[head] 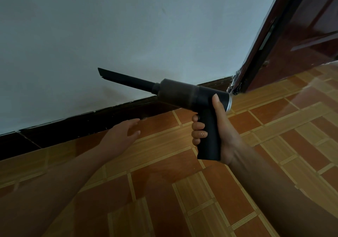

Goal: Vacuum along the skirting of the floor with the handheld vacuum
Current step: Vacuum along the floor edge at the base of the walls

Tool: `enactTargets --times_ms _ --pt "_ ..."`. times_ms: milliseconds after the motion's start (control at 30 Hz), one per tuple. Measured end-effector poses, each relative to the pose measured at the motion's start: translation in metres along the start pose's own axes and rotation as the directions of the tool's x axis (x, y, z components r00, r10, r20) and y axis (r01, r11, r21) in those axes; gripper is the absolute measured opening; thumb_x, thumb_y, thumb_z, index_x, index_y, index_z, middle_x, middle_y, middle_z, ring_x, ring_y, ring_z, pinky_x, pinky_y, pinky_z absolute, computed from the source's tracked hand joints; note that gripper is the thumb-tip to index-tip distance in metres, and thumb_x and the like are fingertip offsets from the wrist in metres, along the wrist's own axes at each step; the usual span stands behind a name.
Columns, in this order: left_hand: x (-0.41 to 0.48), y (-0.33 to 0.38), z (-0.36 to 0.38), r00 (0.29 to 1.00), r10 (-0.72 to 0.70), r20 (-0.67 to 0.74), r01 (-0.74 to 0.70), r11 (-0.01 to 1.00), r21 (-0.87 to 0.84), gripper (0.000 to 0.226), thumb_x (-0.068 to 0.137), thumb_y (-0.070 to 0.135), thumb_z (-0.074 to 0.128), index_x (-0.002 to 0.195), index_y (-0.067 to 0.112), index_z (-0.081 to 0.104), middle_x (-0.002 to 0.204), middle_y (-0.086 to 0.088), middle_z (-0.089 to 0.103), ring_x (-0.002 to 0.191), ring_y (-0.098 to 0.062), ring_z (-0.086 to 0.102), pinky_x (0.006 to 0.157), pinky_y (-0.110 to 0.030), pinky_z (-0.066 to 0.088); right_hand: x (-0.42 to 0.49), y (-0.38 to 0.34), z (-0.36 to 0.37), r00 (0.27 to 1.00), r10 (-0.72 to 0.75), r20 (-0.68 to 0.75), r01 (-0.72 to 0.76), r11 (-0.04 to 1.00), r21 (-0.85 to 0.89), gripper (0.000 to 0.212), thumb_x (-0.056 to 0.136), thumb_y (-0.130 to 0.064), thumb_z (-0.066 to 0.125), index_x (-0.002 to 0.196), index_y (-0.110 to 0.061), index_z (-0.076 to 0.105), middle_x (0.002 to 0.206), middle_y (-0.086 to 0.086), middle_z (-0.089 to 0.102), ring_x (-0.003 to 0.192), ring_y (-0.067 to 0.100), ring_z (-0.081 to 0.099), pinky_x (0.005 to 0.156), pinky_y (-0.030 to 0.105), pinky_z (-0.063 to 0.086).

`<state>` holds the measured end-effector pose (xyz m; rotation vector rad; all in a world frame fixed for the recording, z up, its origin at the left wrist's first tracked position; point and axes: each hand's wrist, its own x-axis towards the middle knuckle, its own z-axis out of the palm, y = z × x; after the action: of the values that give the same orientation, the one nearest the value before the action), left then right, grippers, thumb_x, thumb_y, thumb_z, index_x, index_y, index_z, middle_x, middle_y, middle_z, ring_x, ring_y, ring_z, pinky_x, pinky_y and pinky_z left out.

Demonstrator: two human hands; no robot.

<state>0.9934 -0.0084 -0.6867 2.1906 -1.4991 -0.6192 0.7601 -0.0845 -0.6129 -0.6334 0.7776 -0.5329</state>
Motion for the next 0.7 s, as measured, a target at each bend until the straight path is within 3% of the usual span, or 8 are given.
enactTargets --times_ms 233,400,500,567,700 --pt "-0.001 0.003 0.001 1.0 -0.011 0.011 0.011 1.0 -0.007 0.051 0.096 0.025 0.051 0.145 0.021 0.035 0.141 0.0 0.048 0.12 -0.021 0.053 0.102 -0.034 0.041 0.0 0.001 -0.002 1.0 0.001 0.004 0.0 1.0 -0.006 0.059 0.064 -0.067 0.053 0.068 -0.009 0.058 0.048 -0.003 0.043 0.036 0.007 0.037 0.039 0.019 0.038" --pt "0.003 0.005 0.001 1.0 -0.025 -0.004 0.024 0.997 -0.076 0.054 0.095 0.023 0.053 0.146 0.022 0.033 0.14 -0.002 0.048 0.119 -0.02 0.053 0.097 -0.034 0.046 0.003 0.002 -0.007 1.0 -0.005 0.021 0.005 1.0 0.005 0.066 0.065 -0.066 0.053 0.086 -0.004 0.066 0.05 -0.003 0.044 0.037 0.006 0.038 0.04 0.019 0.04" --pt "0.01 0.009 -0.001 0.999 -0.04 -0.033 0.033 0.982 -0.184 0.06 0.094 0.019 0.055 0.147 0.023 0.029 0.142 -0.003 0.044 0.127 -0.016 0.045 0.094 -0.026 0.04 0.006 0.001 -0.011 1.0 0.002 0.017 -0.002 1.0 0.014 0.068 0.066 -0.065 0.052 0.091 -0.004 0.066 0.049 -0.003 0.044 0.036 0.006 0.038 0.04 0.018 0.04" --pt "0.016 0.017 -0.005 0.996 -0.063 -0.061 0.041 0.95 -0.308 0.065 0.092 0.015 0.057 0.148 0.025 0.026 0.145 -0.005 0.042 0.129 -0.018 0.044 0.096 -0.028 0.038 0.009 -0.001 -0.013 1.0 0.007 0.008 -0.007 1.0 0.011 0.068 0.067 -0.066 0.052 0.092 -0.003 0.066 0.049 -0.003 0.044 0.036 0.005 0.038 0.039 0.018 0.04" --pt "0.025 0.041 -0.023 0.983 -0.123 -0.136 0.017 0.8 -0.6 0.069 0.093 0.009 0.056 0.15 0.027 0.022 0.143 -0.003 0.044 0.126 -0.015 0.046 0.096 -0.026 0.036 0.015 -0.009 -0.015 1.0 0.009 -0.022 -0.009 1.0 -0.003 0.067 0.068 -0.066 0.053 0.089 -0.004 0.068 0.05 -0.003 0.045 0.037 0.006 0.039 0.041 0.017 0.04"
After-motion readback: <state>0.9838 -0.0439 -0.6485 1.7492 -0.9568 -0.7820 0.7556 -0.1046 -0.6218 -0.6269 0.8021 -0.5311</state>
